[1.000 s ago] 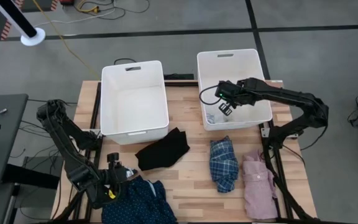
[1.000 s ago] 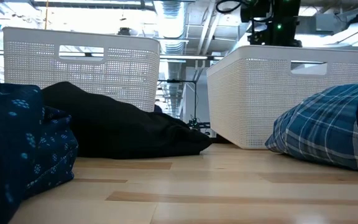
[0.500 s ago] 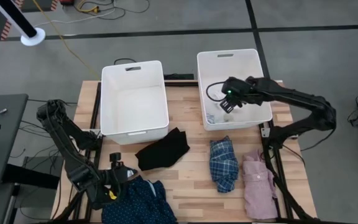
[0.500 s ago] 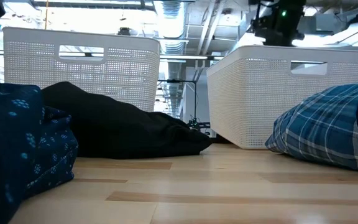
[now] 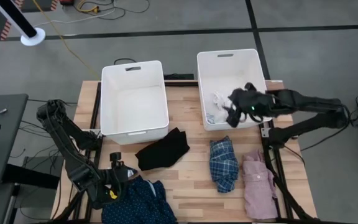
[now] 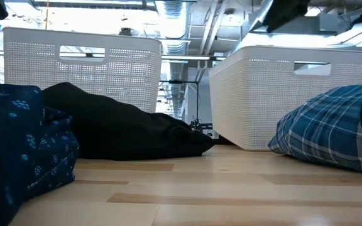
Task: Sort clothes
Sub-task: Put the checkered shirt into the left bin
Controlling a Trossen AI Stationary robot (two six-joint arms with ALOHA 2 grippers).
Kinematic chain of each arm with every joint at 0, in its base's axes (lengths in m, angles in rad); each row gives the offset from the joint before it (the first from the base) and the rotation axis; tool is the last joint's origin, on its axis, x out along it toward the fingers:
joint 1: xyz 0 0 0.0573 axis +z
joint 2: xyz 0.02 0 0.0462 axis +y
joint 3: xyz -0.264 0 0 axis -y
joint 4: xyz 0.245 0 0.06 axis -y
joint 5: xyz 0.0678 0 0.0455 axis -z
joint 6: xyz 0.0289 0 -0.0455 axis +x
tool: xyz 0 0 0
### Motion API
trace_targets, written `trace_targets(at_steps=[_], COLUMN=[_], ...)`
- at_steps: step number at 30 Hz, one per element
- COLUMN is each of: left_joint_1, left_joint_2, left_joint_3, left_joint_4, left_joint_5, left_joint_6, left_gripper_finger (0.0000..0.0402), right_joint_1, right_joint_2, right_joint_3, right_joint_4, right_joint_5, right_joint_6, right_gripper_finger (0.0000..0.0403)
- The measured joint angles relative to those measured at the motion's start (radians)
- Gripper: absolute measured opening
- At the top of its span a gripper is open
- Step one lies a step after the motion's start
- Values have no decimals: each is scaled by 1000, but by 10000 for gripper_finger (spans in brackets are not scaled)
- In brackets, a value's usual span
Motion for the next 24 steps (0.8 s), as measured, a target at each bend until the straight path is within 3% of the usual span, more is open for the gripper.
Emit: trace_targets(at_steps=[13,24], left_joint_1=[0,31], left_joint_2=[0,0], left_joint_3=[0,0], left_joint_4=[0,0], left_joint_5=[1,2], left_joint_6=[-1,1], left_gripper_finger=[194,194], right_joint_1=[472,663], right_joint_2=[69,284], right_joint_3=[0,0], right_joint_4=[16,-58], right_joint_5=[-27,-74], right_joint_6=[-33,240], right_gripper_finger=[249,249])
